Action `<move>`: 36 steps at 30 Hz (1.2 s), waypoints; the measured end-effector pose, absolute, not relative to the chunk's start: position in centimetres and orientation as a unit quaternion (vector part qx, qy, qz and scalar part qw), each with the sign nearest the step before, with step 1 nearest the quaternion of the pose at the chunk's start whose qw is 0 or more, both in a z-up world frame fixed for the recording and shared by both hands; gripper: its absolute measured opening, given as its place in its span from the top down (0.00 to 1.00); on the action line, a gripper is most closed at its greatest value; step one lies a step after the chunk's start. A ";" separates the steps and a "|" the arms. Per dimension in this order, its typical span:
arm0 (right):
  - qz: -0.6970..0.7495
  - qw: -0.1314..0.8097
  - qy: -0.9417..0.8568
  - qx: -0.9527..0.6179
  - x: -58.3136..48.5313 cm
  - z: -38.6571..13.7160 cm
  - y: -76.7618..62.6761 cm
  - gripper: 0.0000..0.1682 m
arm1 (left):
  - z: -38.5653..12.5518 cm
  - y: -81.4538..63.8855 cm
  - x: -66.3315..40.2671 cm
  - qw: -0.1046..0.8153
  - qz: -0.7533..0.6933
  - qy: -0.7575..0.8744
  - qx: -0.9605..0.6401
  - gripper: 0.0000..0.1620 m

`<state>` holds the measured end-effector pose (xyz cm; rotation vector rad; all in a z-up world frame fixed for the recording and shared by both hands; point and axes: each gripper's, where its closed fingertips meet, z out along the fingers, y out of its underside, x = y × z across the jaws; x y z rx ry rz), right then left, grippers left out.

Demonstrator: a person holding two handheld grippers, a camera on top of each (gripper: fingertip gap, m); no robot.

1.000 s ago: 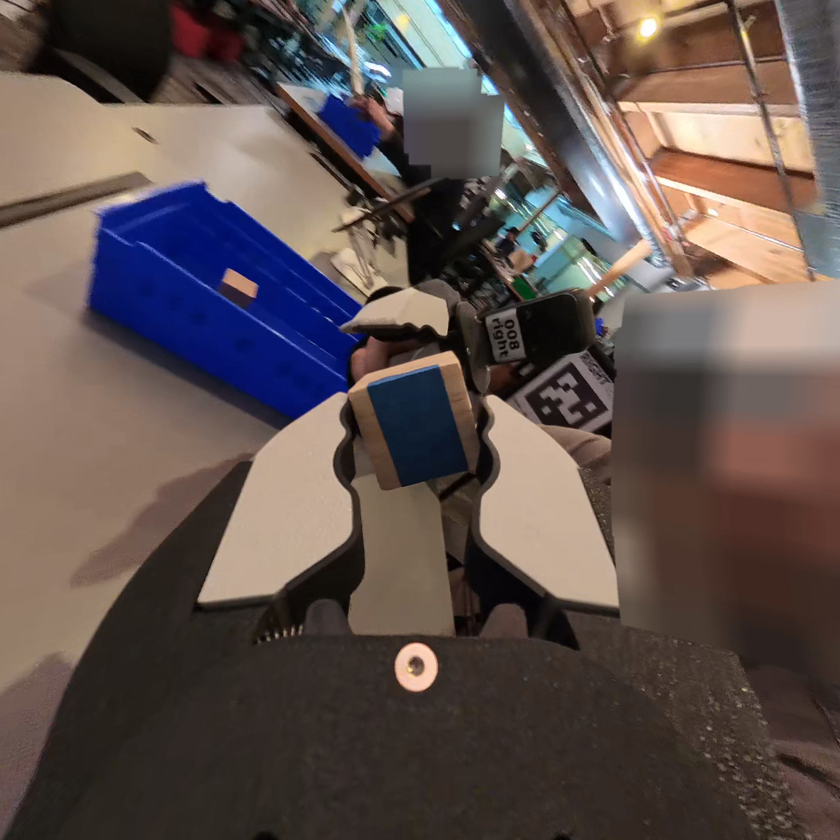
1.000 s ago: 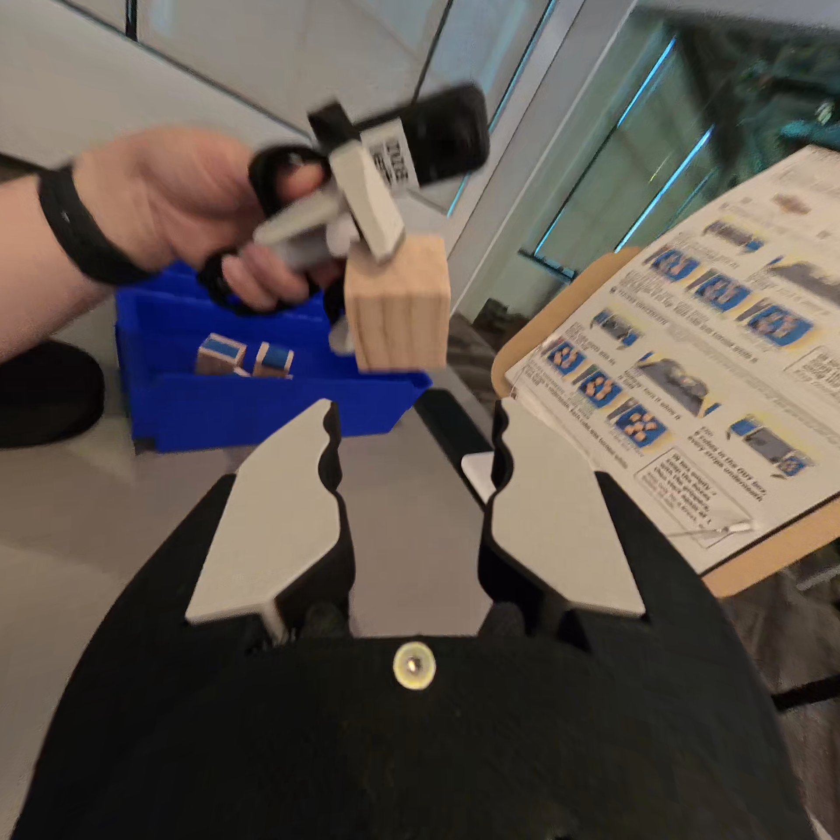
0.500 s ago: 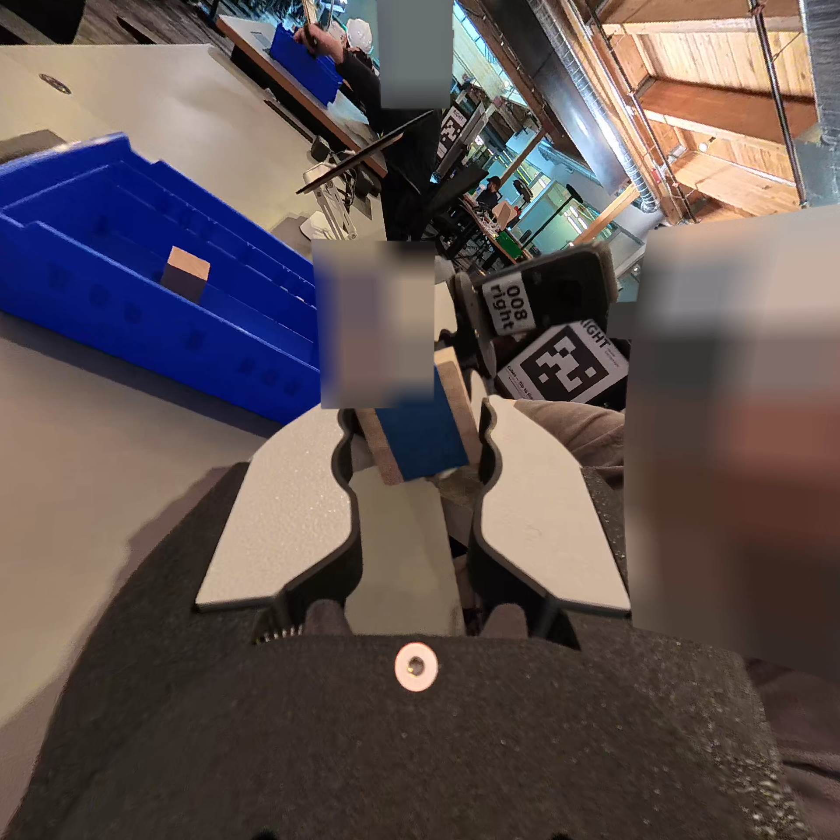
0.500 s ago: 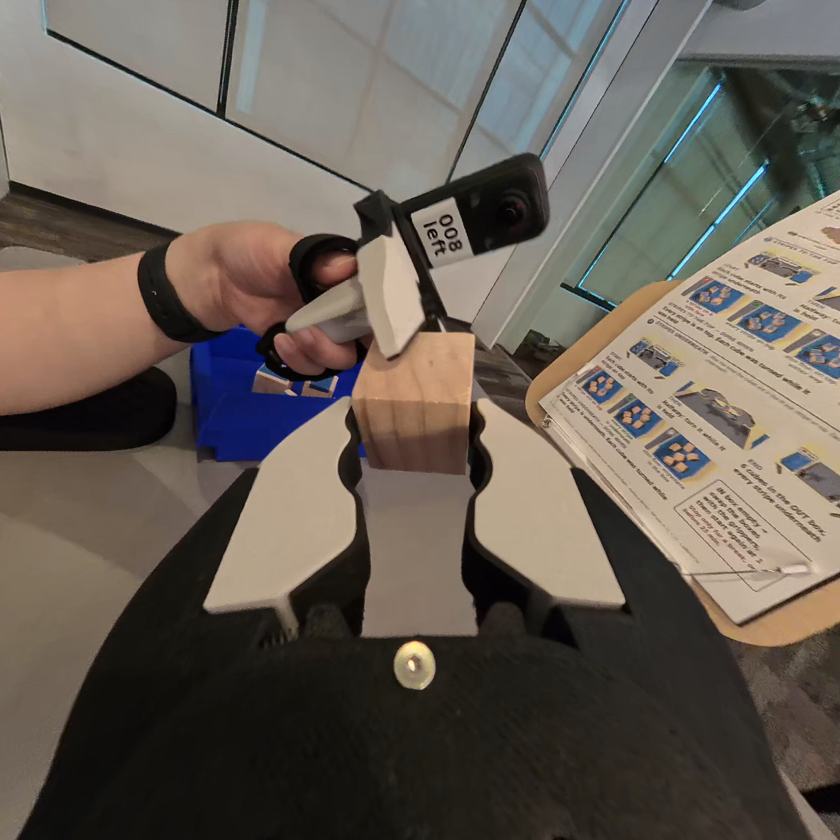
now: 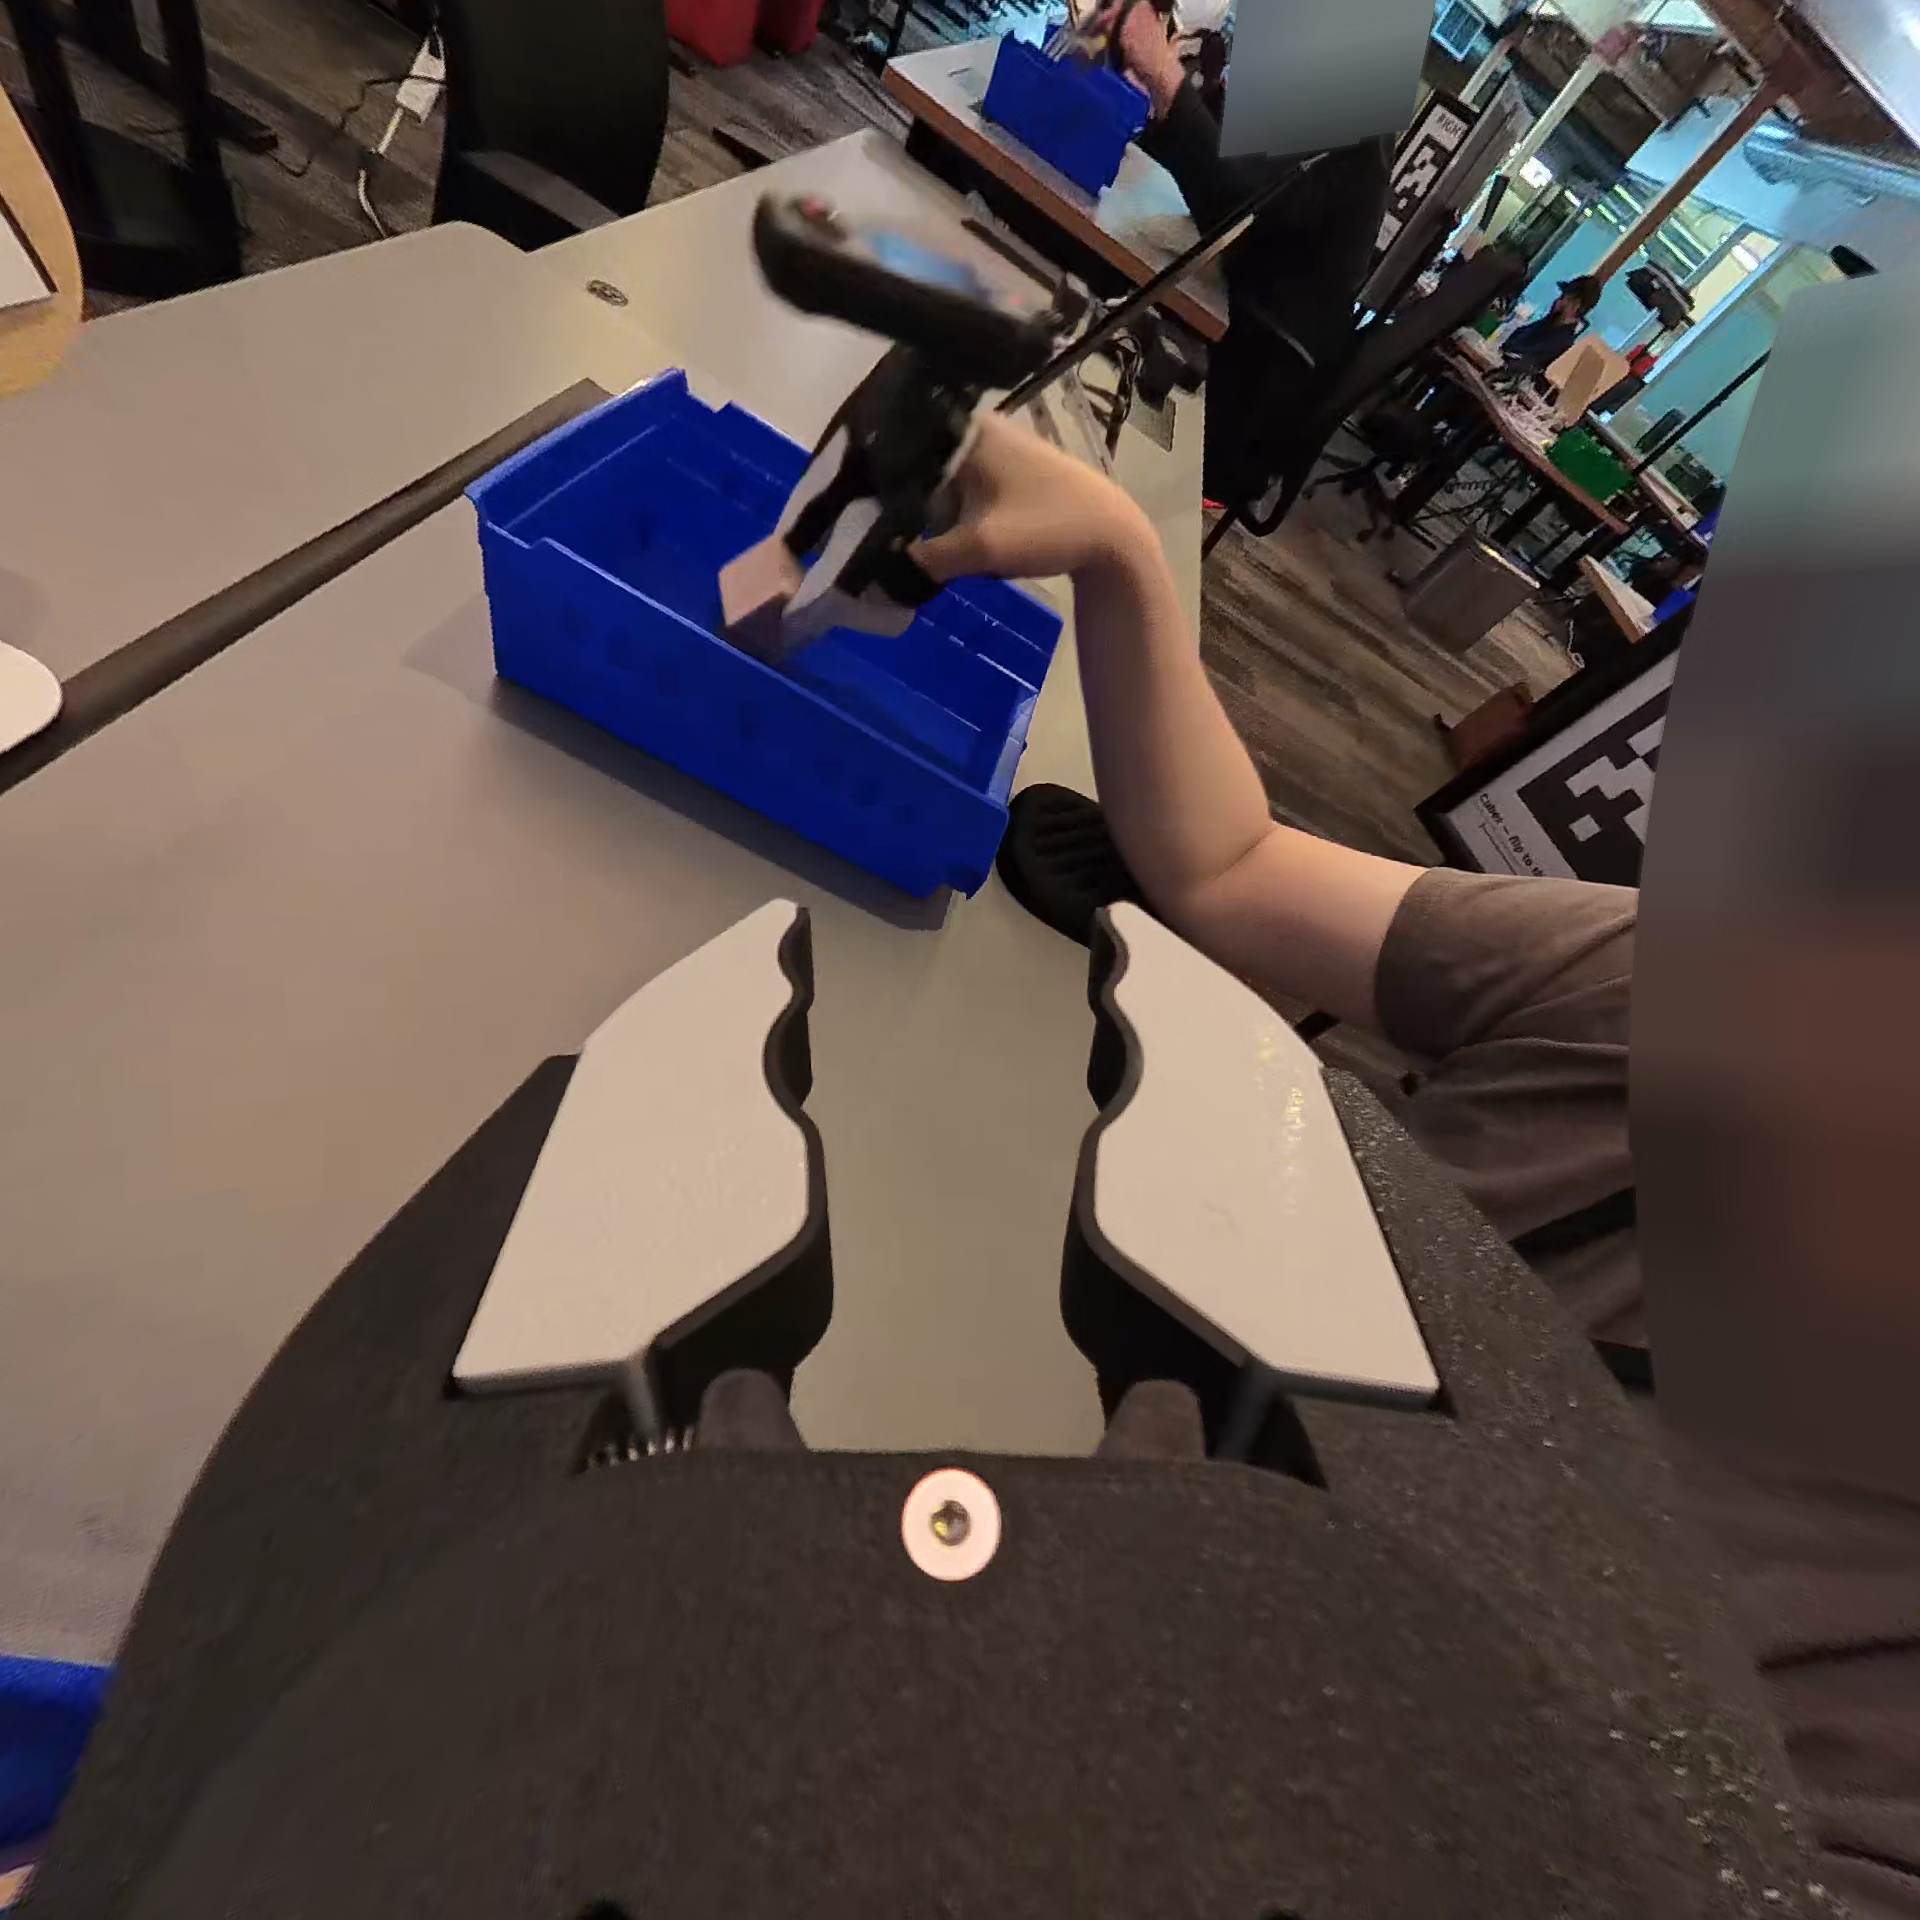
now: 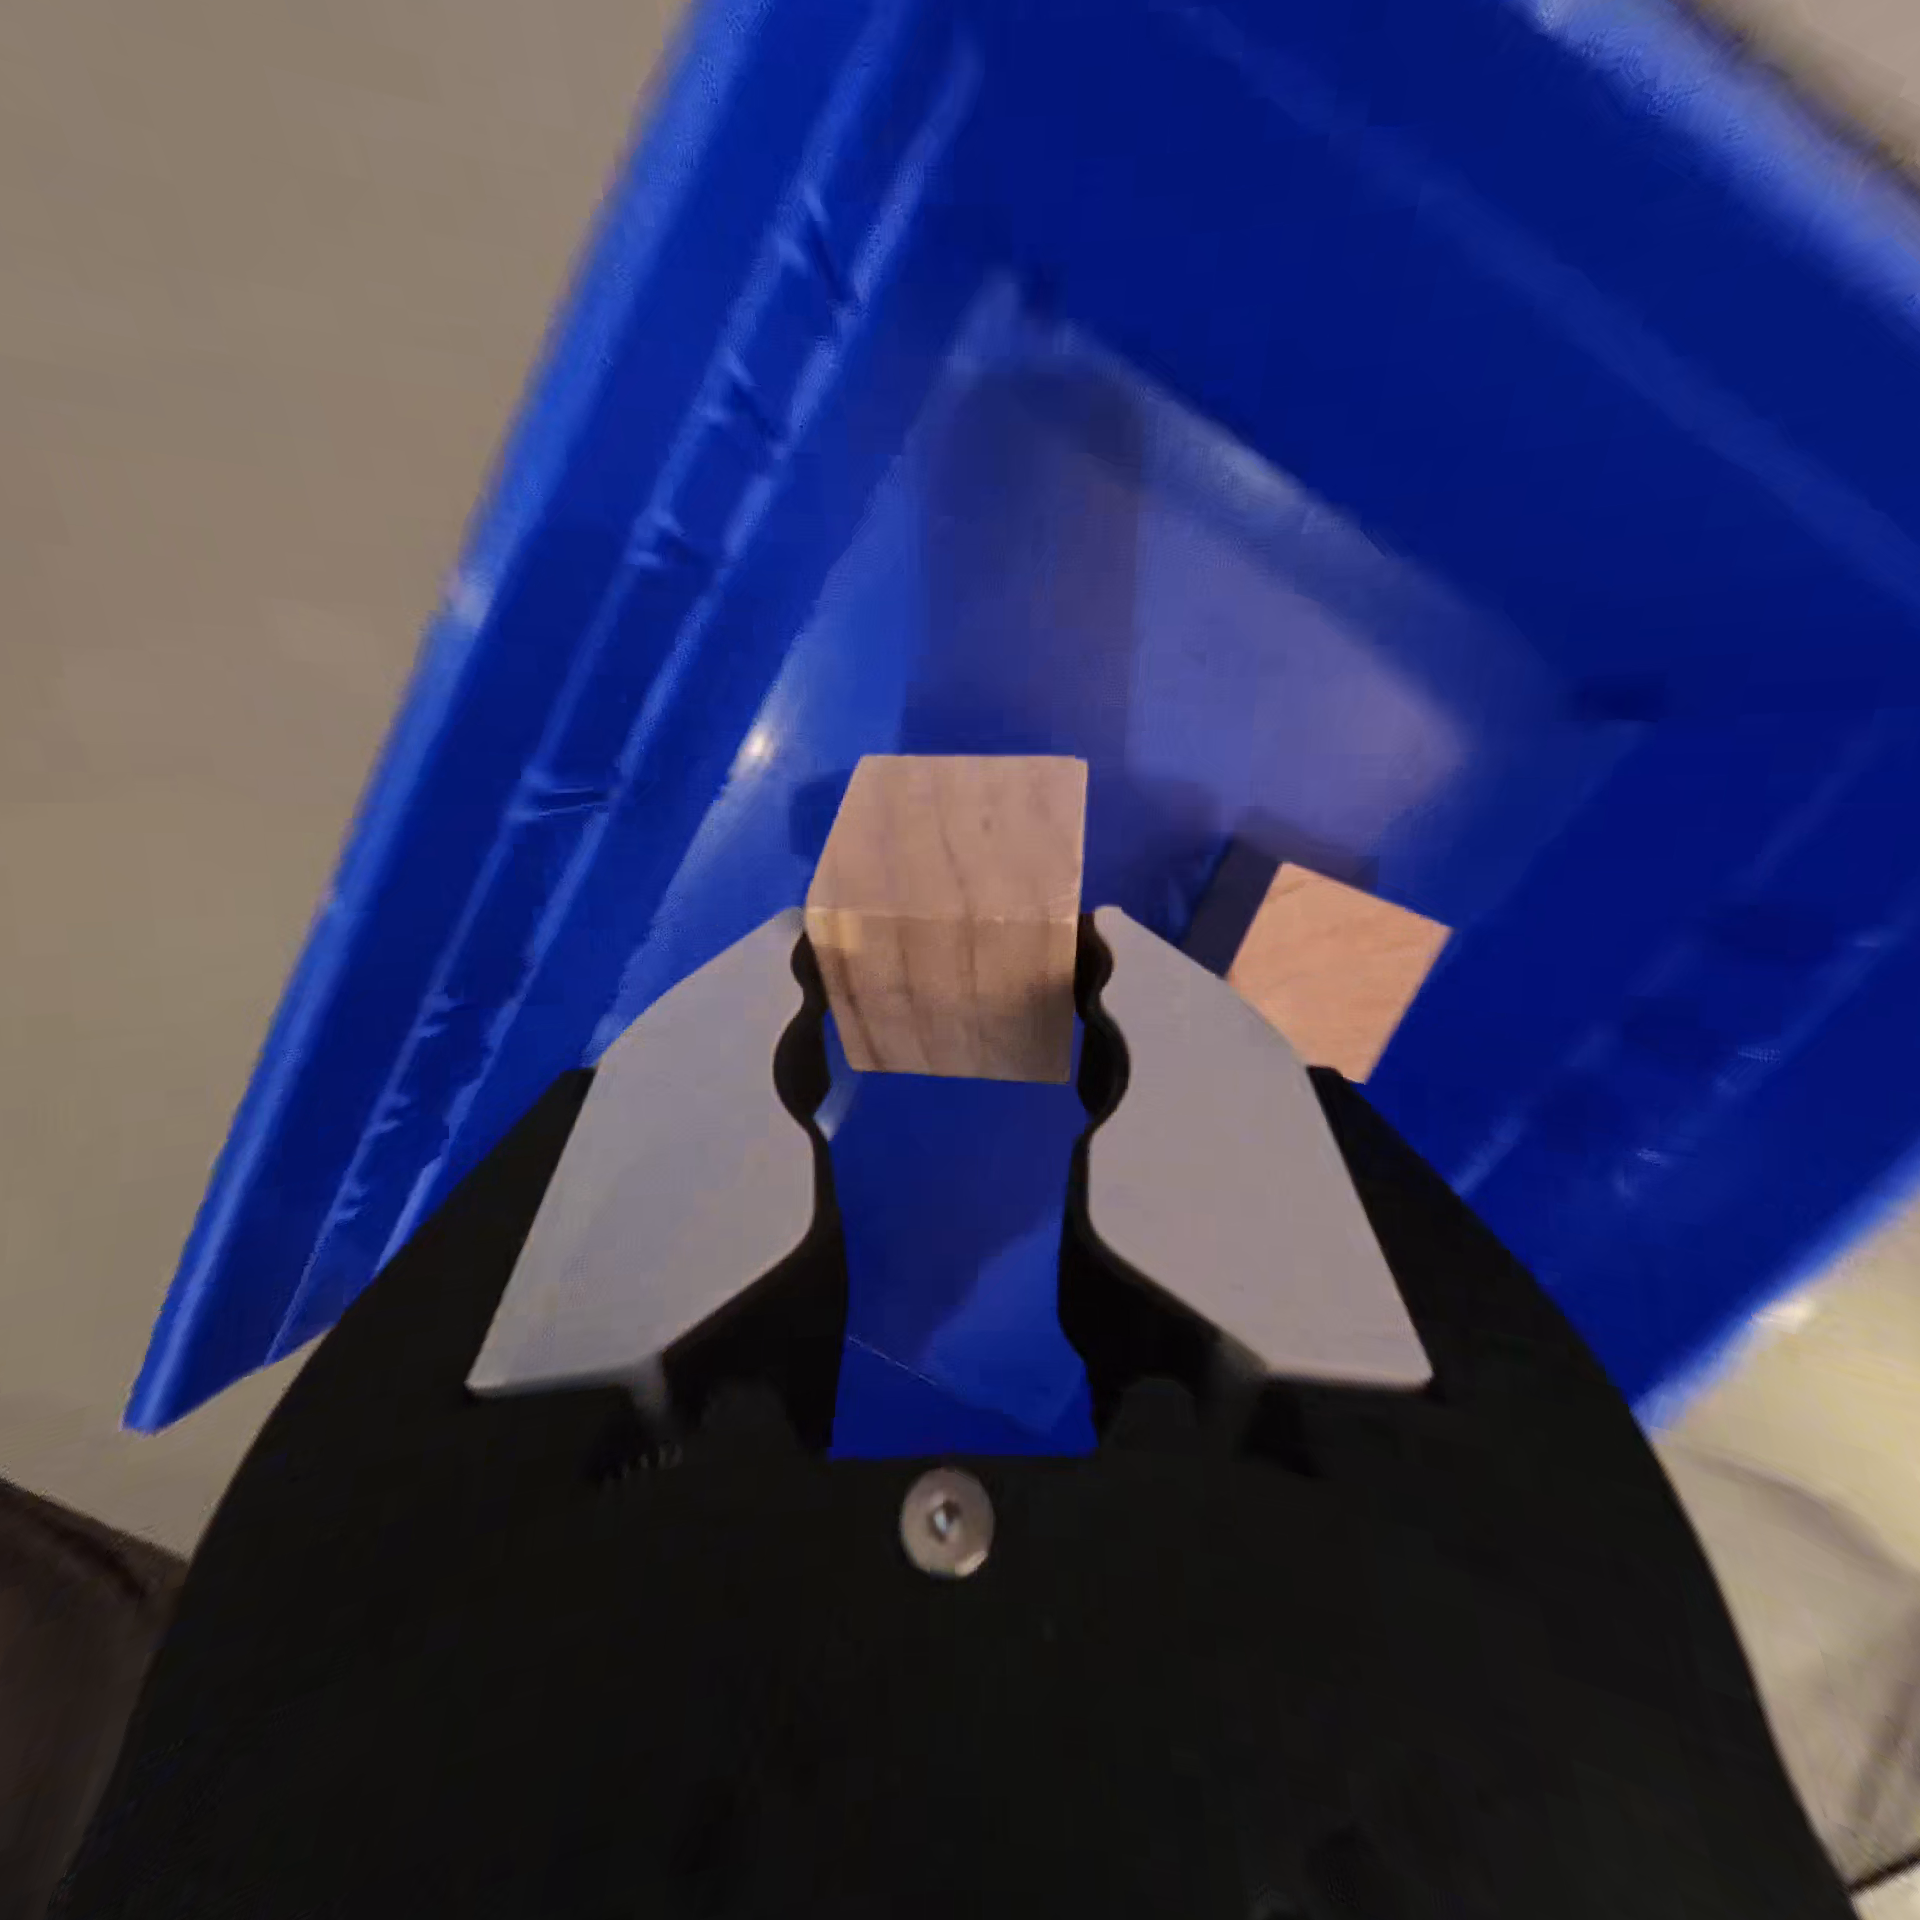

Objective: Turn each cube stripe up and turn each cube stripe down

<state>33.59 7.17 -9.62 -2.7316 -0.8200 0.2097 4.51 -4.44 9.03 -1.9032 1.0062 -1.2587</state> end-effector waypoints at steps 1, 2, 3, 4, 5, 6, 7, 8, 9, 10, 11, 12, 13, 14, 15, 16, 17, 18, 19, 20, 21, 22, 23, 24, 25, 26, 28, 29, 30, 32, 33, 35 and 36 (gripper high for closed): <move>0.074 0.118 -0.274 -0.952 33.8 -11.0 7.2 0.72 | 9.1 -4.4 4.6 0.317 -0.481 0.380 -0.723 0.69; 0.071 0.103 -0.260 -0.957 34.0 -12.0 7.5 0.72 | 9.0 -4.4 4.6 0.315 -0.485 0.376 -0.724 0.69; 0.064 0.097 -0.246 -0.962 34.3 -12.8 7.8 0.72 | 9.0 -4.3 4.7 0.313 -0.489 0.372 -0.724 0.70; 0.060 0.096 -0.235 -0.965 34.4 -13.2 8.1 0.72 | 8.8 -4.3 4.9 0.308 -0.493 0.370 -0.725 0.72; 0.062 0.097 -0.226 -0.967 34.3 -13.4 8.4 0.72 | 8.7 -4.3 5.0 0.303 -0.495 0.370 -0.725 0.72; 0.068 0.093 -0.217 -0.969 34.0 -13.6 8.3 0.72 | 8.5 -4.4 5.2 0.298 -0.495 0.372 -0.726 0.72; 0.071 0.081 -0.210 -0.972 34.0 -13.9 8.0 0.72 | 8.3 -4.4 5.4 0.294 -0.493 0.375 -0.728 0.72; 0.066 0.070 -0.207 -0.974 34.2 -14.2 7.8 0.72 | 8.1 -4.4 5.5 0.293 -0.490 0.378 -0.729 0.72; 0.058 0.066 -0.206 -0.975 34.3 -14.5 7.8 0.72 | 8.0 -4.4 5.6 0.291 -0.488 0.380 -0.730 0.72; 0.056 0.072 -0.201 -0.975 34.3 -14.5 8.1 0.73 | 7.9 -4.4 5.7 0.290 -0.487 0.381 -0.731 0.72; 0.057 0.078 -0.195 -0.976 34.2 -14.6 8.5 0.73 | 7.8 -4.4 5.8 0.288 -0.486 0.381 -0.732 0.72; 0.055 0.081 -0.192 -0.976 34.2 -14.7 8.7 0.73 | 7.7 -4.4 5.8 0.287 -0.486 0.381 -0.732 0.72; 0.052 0.084 -0.191 -0.977 34.2 -14.7 8.9 0.73 | 7.6 -4.4 5.9 0.286 -0.486 0.381 -0.733 0.72; 0.049 0.086 -0.193 -0.976 34.1 -14.8 9.0 0.73 | 7.6 -4.4 5.9 0.285 -0.486 0.381 -0.734 0.72; 0.048 0.087 -0.192 -0.976 34.1 -14.9 9.1 0.73 | 7.5 -4.3 5.9 0.285 -0.485 0.380 -0.734 0.72; 0.046 0.089 -0.192 -0.976 34.1 -14.9 9.2 0.73 | 7.5 -4.3 5.9 0.283 -0.486 0.379 -0.735 0.72; 0.044 0.091 -0.194 -0.976 34.1 -15.0 9.3 0.73 | 7.4 -4.4 5.9 0.282 -0.485 0.380 -0.736 0.72; 0.042 0.090 -0.198 -0.975 34.0 -15.1 9.4 0.72 | 7.4 -4.3 5.9 0.281 -0.484 0.380 -0.736 0.72; 0.042 0.090 -0.202 -0.974 34.0 -15.1 9.5 0.72 | 7.3 -4.3 5.9 0.282 -0.484 0.379 -0.737 0.72; 0.043 0.092 -0.204 -0.974 33.9 -15.1 9.5 0.72 | 7.4 -4.3 5.7 0.280 -0.484 0.380 -0.737 0.73; 0.044 0.097 -0.205 -0.973 33.8 -14.9 9.7 0.72 | 7.4 -4.3 5.5 0.277 -0.485 0.380 -0.737 0.73; 0.044 0.109 -0.207 -0.971 33.7 -14.4 10.0 0.71 | 7.4 -4.3 5.1 0.276 -0.483 0.381 -0.739 0.73; 0.043 0.128 -0.211 -0.968 33.5 -13.7 10.4 0.70 | 7.5 -4.2 4.5 0.277 -0.476 0.380 -0.743 0.73; 0.044 0.149 -0.216 -0.964 33.3 -12.9 10.7 0.70 | 7.5 -3.9 3.5 0.285 -0.464 0.375 -0.750 0.73; 0.046 0.172 -0.221 -0.959 33.1 -12.0 11.0 0.69 | 7.5 -3.2 2.3 0.300 -0.442 0.364 -0.763 0.73; 0.048 0.195 -0.226 -0.953 32.9 -11.0 11.3 0.69 | 7.2 -2.0 0.6 0.320 -0.408 0.346 -0.782 0.75; 0.049 0.228 -0.232 -0.944 32.6 -9.4 11.6 0.68 | 5.9 0.7 -4.0 0.356 -0.304 0.294 -0.833 0.76; 0.050 0.237 -0.236 -0.941 32.4 -9.0 11.7 0.68 | 4.9 1.8 -6.6 0.360 -0.246 0.267 -0.860 0.74; 0.050 0.240 -0.239 -0.939 32.4 -8.7 11.6 0.68 | 3.8 2.3 -9.0 0.349 -0.199 0.247 -0.882 0.74; 0.044 0.235 -0.245 -0.940 32.4 -8.8 11.4 0.67 | 0.9 1.8 -12.2 0.285 -0.159 0.227 -0.918 0.74; 0.040 0.232 -0.247 -0.940 32.5 -9.0 11.4 0.66 | -0.7 1.1 -12.9 0.243 -0.162 0.229 -0.928 0.75; 0.034 0.223 -0.248 -0.942 32.7 -9.4 11.3 0.65 | -3.4 0.5 -13.7 0.182 -0.155 0.258 -0.936 0.76; 0.033 0.217 -0.250 -0.943 32.8 -9.7 11.2 0.65 | -4.6 0.7 -14.1 0.170 -0.132 0.293 -0.931 0.76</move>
